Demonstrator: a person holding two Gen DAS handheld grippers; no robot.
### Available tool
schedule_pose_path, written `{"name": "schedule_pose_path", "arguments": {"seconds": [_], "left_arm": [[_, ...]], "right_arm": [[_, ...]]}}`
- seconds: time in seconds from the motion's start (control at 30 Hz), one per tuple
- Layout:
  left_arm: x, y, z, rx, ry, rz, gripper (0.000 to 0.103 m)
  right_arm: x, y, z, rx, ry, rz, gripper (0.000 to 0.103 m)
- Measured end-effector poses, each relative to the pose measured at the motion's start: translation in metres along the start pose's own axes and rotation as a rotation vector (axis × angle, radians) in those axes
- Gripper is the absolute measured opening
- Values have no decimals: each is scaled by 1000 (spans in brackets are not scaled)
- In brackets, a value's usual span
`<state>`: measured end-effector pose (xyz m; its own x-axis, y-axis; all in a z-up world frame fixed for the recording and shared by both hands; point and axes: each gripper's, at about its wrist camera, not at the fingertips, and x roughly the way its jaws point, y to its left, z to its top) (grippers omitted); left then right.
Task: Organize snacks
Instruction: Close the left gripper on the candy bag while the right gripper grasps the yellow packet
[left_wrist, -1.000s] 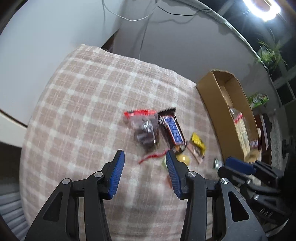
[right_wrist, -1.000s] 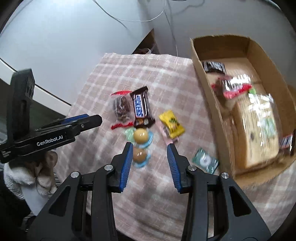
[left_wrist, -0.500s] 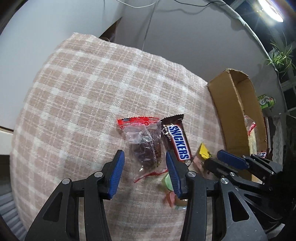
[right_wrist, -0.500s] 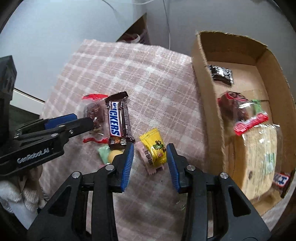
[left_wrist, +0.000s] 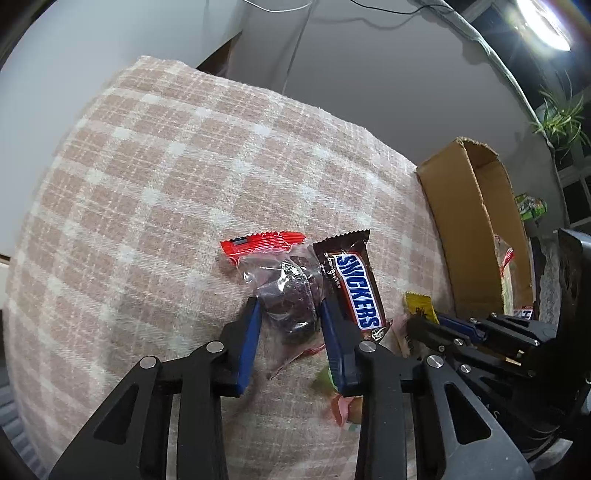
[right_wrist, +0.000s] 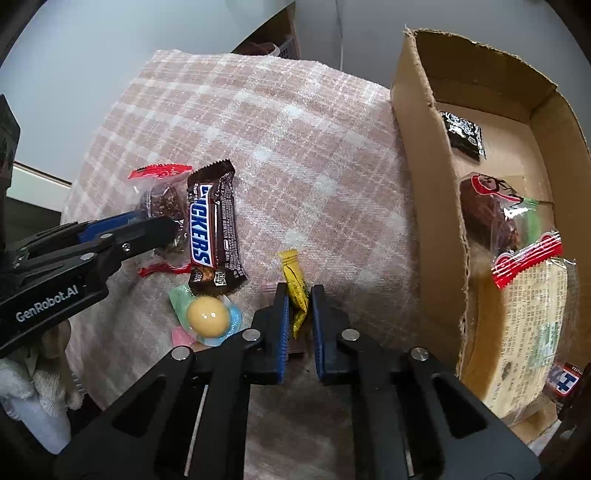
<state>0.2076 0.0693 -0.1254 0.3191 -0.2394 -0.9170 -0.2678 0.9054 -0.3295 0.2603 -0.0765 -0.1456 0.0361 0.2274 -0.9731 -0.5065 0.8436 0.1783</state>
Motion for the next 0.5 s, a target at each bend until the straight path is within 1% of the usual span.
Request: {"name": "schedule_pose_path", "arguments": {"seconds": [0.17, 0.33, 0.4, 0.5], "left_arm": [[-9, 10, -4, -34, -30, 4, 29], [-26, 22, -7, -69, -76, -5, 29], [-34, 22, -8, -64, -78, -14, 29], [-47, 15, -10, -18, -82, -17, 29]], "right_arm": [[-10, 3, -6, -4, -22, 44, 11], [-32, 2, -9, 2, -76, 96, 11], [-40, -3, -10, 24, -85, 115, 11], [-58, -9, -19, 60, -123, 164, 11]]}}
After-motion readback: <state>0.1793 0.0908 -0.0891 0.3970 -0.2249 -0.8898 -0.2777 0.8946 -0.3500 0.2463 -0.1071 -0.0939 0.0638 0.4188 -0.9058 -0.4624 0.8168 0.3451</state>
